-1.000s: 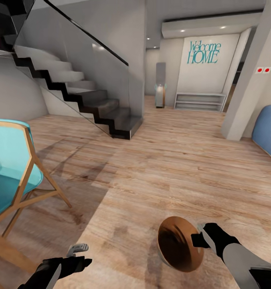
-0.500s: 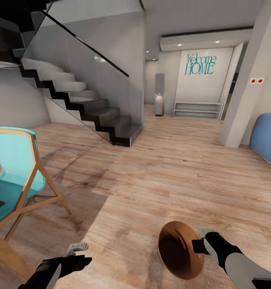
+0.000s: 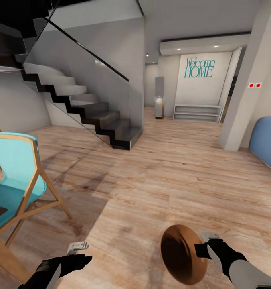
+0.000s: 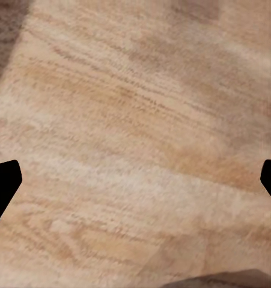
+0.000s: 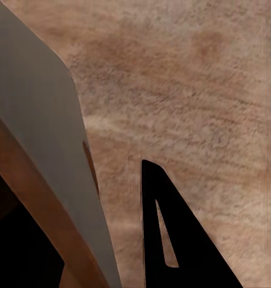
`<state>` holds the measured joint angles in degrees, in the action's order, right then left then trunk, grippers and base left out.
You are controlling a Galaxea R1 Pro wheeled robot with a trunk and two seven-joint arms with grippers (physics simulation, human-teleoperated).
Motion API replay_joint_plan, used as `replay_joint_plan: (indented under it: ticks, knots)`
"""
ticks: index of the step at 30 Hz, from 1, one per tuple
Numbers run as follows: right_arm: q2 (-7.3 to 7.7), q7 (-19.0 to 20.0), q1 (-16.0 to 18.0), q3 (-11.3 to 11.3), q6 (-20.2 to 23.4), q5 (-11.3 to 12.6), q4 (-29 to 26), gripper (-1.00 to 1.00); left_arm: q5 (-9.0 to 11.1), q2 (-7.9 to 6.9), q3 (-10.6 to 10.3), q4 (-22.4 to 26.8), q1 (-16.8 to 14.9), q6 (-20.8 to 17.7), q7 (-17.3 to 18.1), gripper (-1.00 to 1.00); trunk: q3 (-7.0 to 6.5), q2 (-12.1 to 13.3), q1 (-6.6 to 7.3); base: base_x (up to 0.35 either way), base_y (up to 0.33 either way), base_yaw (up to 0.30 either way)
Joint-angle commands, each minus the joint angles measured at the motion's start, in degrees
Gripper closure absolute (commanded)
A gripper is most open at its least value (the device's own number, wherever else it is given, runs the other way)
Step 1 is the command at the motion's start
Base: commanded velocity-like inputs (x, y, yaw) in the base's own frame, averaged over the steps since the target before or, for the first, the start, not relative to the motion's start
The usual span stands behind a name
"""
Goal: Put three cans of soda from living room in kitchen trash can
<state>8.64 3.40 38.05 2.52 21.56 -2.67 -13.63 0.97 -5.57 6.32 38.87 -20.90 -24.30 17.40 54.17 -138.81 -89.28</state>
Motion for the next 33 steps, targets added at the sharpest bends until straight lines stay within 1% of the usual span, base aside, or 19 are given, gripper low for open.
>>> replay_joint_plan:
  ticks: [1,4,9,11,16,24,25,27,28,29,30,31,33]
  knots:
    - [0.12,0.35,0.02,0.63,0.37,0.39,-0.19,1.0,0.09,0.03,0.22,0.07,-0.02,-0.42,0.27,-1.0,-0.13,0.39,0.24,0.0,0.0,0.0]
    - [0.66,0.4,0.01,0.64,0.46,1.06,-0.22,1.0,0.09,0.03,0.19,0.07,-0.02,-0.4,0.27,-1.0,-0.67,1.59,0.9,0.0,0.0,0.0]
    - [0.91,0.53,0.01,0.57,0.42,3.26,0.1,1.0,0.09,0.03,0.19,0.07,-0.02,-0.38,0.27,-1.0,-1.57,3.6,2.0,0.0,0.0,0.0]
    - [0.92,0.56,0.01,0.57,0.39,3.53,0.21,1.0,0.09,0.03,0.21,0.07,-0.02,-0.36,0.27,-1.0,-1.93,4.4,2.44,0.0,0.0,0.0]
    - [0.97,0.87,-0.25,0.56,0.12,3.77,0.4,1.0,0.09,0.03,0.2,0.07,-0.02,0.35,0.27,-1.0,-2.83,6.4,3.54,0.0,0.0,0.0]
    - [1.02,0.99,-1.84,0.57,-0.28,3.68,-0.15,1.0,0.09,0.03,0.24,0.07,-0.02,1.13,0.27,-1.0,-4.26,9.61,5.29,0.0,0.0,0.0]
    - [1.0,0.99,-1.95,0.57,-0.67,3.69,-0.19,1.0,0.09,0.03,0.25,0.07,-0.02,1.18,0.27,-1.0,-4.44,10.01,5.51,0.0,0.0,0.0]
    - [0.97,1.04,-2.52,0.56,-3.35,3.68,-0.35,1.0,0.09,0.03,0.26,0.07,-0.02,1.3,0.27,-1.0,-4.8,10.82,5.95,0.0,0.0,0.0]
    - [0.98,1.47,-3.09,0.56,-5.64,3.66,-0.54,1.0,0.09,0.03,0.26,0.07,-0.02,1.35,0.27,-1.0,-4.98,11.22,6.17,0.0,0.0,0.0]
    - [0.99,2.75,-3.73,0.56,-7.34,3.64,-1.02,1.0,0.09,0.03,0.27,0.07,-0.02,1.39,0.27,-1.0,-5.16,11.62,6.39,0.0,0.0,0.0]
    - [1.0,3.75,-4.07,0.56,-7.97,3.6,-1.38,1.0,0.09,0.03,0.27,0.07,-0.02,1.4,0.27,-1.0,-5.34,12.02,6.61,0.0,0.0,0.0]
    - [1.09,6.35,-4.93,0.56,-8.99,3.52,-2.51,1.0,0.09,0.03,0.24,0.07,-0.02,1.43,0.27,-1.0,-5.52,12.42,6.83,0.0,0.0,0.0]
    - [1.6,9.16,-6.14,0.56,-9.65,3.47,-4.45,1.0,0.09,0.03,0.25,0.07,-0.02,1.6,0.27,-1.0,-5.88,13.22,7.27,0.0,0.0,0.0]
